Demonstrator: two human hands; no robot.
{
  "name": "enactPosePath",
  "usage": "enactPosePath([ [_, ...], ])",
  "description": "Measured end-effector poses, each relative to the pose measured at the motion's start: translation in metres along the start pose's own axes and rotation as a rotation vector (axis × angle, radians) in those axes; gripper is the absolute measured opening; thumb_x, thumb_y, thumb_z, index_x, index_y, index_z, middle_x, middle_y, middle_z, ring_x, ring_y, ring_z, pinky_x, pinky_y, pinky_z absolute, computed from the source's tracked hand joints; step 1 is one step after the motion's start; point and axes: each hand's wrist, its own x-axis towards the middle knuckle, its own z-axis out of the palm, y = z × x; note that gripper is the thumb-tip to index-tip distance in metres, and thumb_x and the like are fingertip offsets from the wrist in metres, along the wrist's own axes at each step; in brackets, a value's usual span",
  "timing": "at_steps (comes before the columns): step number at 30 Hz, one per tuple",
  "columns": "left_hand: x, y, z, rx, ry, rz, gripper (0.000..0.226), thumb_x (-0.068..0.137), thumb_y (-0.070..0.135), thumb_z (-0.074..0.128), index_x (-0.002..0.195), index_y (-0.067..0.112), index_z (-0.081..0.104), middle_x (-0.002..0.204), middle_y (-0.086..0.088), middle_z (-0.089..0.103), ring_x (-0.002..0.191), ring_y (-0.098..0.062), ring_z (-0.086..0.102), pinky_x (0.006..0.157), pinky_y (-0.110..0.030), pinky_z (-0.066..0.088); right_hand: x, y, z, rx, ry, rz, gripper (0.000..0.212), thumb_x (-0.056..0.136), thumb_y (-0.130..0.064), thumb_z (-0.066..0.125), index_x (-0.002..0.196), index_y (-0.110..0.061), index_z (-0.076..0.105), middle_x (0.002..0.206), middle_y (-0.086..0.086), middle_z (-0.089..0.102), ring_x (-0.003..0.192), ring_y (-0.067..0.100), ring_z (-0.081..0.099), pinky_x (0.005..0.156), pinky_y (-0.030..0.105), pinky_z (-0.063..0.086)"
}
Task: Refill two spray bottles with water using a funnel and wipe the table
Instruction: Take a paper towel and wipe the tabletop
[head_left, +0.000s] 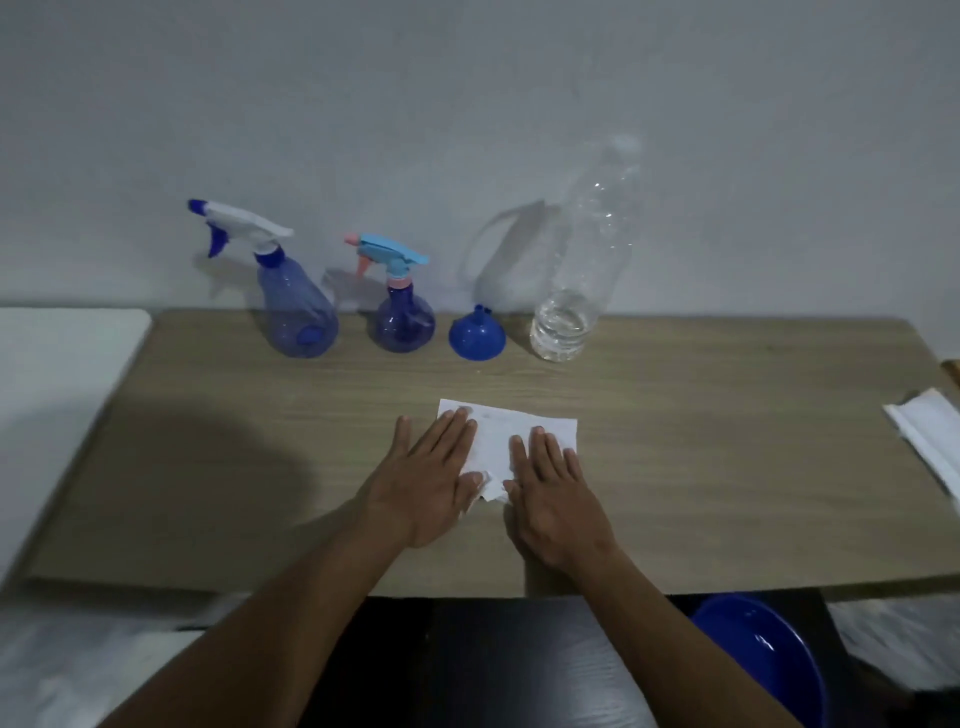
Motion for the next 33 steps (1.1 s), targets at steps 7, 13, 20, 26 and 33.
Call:
enactPosePath([
  [7, -0.057, -0.111, 0.004, 0.06, -0.004, -0.109, 0.08, 0.093, 0.056, -0.009, 0.16, 0.013, -0.004, 0.167, -0.004, -0.012, 0.155, -0.017, -0.006, 0.121, -0.059, 0.005, 0.051, -0.114, 0.005, 0.021, -0.037, -0.146, 0.064, 0.109, -0.035, 0.024, 0.162, -0.011, -0.002, 0.168, 0.021, -0.005, 0.156, 0.032, -0.006, 0.127, 0.046, -0.004],
  [13, -0.113, -0.191, 0.011, 0.042, -0.001, -0.217, 0.085, 0.088, 0.056, -0.01, 0.161, 0.014, 0.003, 0.167, -0.004, -0.007, 0.155, -0.018, -0.001, 0.121, -0.058, 0.008, 0.088, -0.199, 0.013, 0.074, -0.046, -0.266, 0.06, 0.11, -0.037, 0.027, 0.163, -0.014, 0.013, 0.169, 0.017, 0.006, 0.157, 0.029, 0.001, 0.126, 0.046, -0.002],
  [20, -0.161, -0.237, 0.028, -0.03, 0.003, -0.206, 0.071, 0.093, 0.06, -0.004, 0.153, 0.026, -0.018, 0.164, 0.005, -0.019, 0.155, -0.014, -0.007, 0.122, -0.054, 0.002, 0.096, -0.261, 0.032, 0.097, 0.012, -0.148, 0.067, 0.107, -0.053, 0.02, 0.163, -0.019, 0.009, 0.169, 0.018, 0.003, 0.157, 0.03, -0.002, 0.126, 0.048, -0.002],
  [26, -0.169, -0.225, 0.032, -0.019, 0.037, -0.227, 0.074, 0.095, 0.061, -0.004, 0.156, 0.019, -0.013, 0.165, 0.0, -0.015, 0.154, -0.017, -0.009, 0.123, -0.052, 0.0, 0.088, -0.255, 0.038, 0.042, -0.009, -0.193, 0.062, 0.11, -0.045, 0.017, 0.163, -0.02, 0.0, 0.169, 0.017, -0.003, 0.157, 0.029, -0.005, 0.127, 0.046, -0.002],
  [33, -0.172, -0.172, 0.032, 0.019, 0.018, -0.15, 0.079, 0.092, 0.063, -0.017, 0.155, 0.015, -0.014, 0.165, -0.004, -0.017, 0.154, -0.021, -0.011, 0.121, -0.046, -0.01, 0.044, -0.216, 0.042, 0.049, 0.001, -0.209, 0.062, 0.111, -0.04, 0.017, 0.162, -0.01, 0.0, 0.169, 0.017, -0.003, 0.157, 0.03, -0.005, 0.124, 0.041, -0.008],
])
